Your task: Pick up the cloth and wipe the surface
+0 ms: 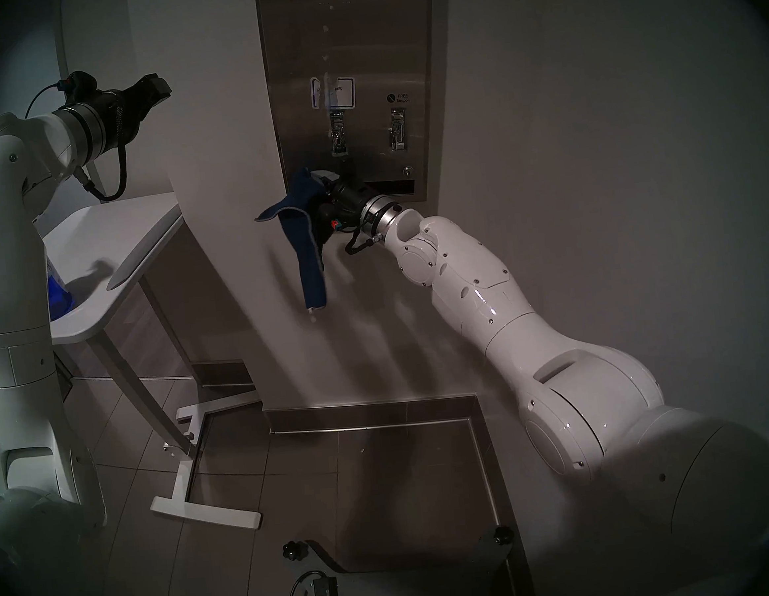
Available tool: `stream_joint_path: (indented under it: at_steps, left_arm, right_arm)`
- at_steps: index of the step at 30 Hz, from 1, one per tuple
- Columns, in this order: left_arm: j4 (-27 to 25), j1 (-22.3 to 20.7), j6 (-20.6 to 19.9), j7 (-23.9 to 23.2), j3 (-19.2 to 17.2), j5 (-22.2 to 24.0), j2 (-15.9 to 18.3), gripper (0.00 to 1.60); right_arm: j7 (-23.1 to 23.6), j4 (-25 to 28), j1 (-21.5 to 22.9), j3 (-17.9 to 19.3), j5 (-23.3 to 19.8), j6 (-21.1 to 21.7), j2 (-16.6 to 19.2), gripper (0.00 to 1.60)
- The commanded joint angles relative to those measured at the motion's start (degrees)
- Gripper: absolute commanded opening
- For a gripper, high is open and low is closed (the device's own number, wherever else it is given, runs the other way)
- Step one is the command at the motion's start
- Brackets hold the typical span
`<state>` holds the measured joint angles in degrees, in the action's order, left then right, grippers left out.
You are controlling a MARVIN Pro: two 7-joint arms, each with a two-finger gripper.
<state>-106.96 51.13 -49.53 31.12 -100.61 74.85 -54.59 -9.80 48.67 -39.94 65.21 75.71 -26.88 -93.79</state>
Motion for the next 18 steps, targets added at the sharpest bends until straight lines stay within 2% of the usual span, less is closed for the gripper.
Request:
stream_joint_path:
  at_steps: [1,8,18]
  left_arm:
    - [-1.0,-1.6,0.7,-0.2,-1.2,0.0,0.4,1.60]
    - [-1.0,-1.5,0.6,-0.2,-1.2,0.1,0.2,1.60]
    - [-0.4,-1.4,0.6,-0.4,-1.1,0.0,0.4,1.60]
  right_arm:
    - [0.5,4.2,0.9,1.1,-0.5,0.4,0.4,0.00]
    - [0.7,4.0,1.2,2.0,-0.1,2.6,0.2,0.00]
    - [-0.1,-0.7,4.5,3.9,0.5,8.9,-1.5,0.00]
